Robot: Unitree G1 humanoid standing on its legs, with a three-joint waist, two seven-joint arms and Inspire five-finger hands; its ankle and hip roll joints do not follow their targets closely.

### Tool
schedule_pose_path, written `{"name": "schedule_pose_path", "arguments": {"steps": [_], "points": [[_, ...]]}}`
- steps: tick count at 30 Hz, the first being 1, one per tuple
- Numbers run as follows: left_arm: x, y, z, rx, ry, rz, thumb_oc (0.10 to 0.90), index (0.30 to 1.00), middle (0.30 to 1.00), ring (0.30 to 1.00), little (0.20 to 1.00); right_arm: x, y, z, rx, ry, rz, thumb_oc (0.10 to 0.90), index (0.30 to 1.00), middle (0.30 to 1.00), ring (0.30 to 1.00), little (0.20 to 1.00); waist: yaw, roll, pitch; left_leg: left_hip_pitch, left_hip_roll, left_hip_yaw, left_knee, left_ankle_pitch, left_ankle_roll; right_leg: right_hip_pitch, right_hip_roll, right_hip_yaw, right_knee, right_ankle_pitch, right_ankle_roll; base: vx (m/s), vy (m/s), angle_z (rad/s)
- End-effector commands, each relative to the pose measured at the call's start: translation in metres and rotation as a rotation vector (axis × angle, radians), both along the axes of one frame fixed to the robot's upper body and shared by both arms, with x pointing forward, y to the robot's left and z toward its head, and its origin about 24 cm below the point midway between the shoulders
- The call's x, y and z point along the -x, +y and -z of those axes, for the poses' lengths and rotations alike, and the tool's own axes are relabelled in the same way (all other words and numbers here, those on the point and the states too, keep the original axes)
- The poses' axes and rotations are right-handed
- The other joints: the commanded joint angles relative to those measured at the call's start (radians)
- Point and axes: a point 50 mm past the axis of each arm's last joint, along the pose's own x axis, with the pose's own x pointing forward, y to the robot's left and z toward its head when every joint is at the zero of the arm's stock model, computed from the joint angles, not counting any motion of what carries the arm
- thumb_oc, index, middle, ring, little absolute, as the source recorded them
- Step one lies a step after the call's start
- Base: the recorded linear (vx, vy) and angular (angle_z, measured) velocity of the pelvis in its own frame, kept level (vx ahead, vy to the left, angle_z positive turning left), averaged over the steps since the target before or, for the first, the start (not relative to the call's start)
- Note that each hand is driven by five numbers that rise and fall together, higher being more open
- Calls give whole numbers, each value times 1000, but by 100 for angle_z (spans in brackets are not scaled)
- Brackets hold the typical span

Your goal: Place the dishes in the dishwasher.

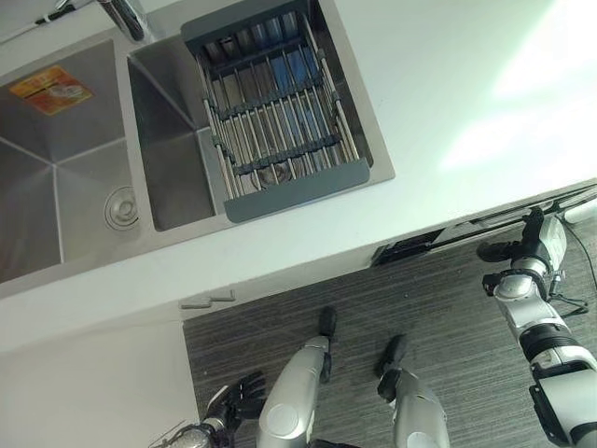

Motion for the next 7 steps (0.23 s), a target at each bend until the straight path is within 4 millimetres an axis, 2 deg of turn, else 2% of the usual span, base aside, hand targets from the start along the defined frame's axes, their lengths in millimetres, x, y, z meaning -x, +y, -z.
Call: {"name": "schedule_pose_path", "arguments": {"steps": [1,3,5,6,7], "points": [[-20,0,-14,128,-88,-9,800,900,900,900,900,-50,82,-151,158,-520,-395,800,900,900,900,900,83,-37,-79,2,13,17,131,-208,-12,31,-55,23,78,-136,56,-143,-80,0],[-19,0,-14,177,-92,-34,800,900,900,900,900,-50,86,-136,123,-476,-403,800,900,900,900,900,80,-47,-88,4,20,21,131,-212,-14,36,-53,21,78,-140,58,-69,-110,5],[-18,-2,-14,240,-103,-47,800,900,900,900,900,-47,91,-107,73,-408,-409,800,900,900,900,900,73,-56,-98,11,30,26,131,-216,-18,43,-51,19,78,-143,60,-99,-140,7],[-18,-6,-14,280,-118,-29,800,900,900,900,900,-41,94,-73,13,-336,-402,800,900,900,900,900,61,-65,-111,22,40,34,131,-223,-20,50,-52,20,78,-145,61,-161,-211,6],[-14,-11,-11,261,-94,-10,800,900,900,900,900,-23,99,-14,-82,-210,-382,800,900,900,900,900,35,-75,-137,42,56,52,131,-233,-27,62,-52,28,78,-149,61,-197,-261,8]]}}
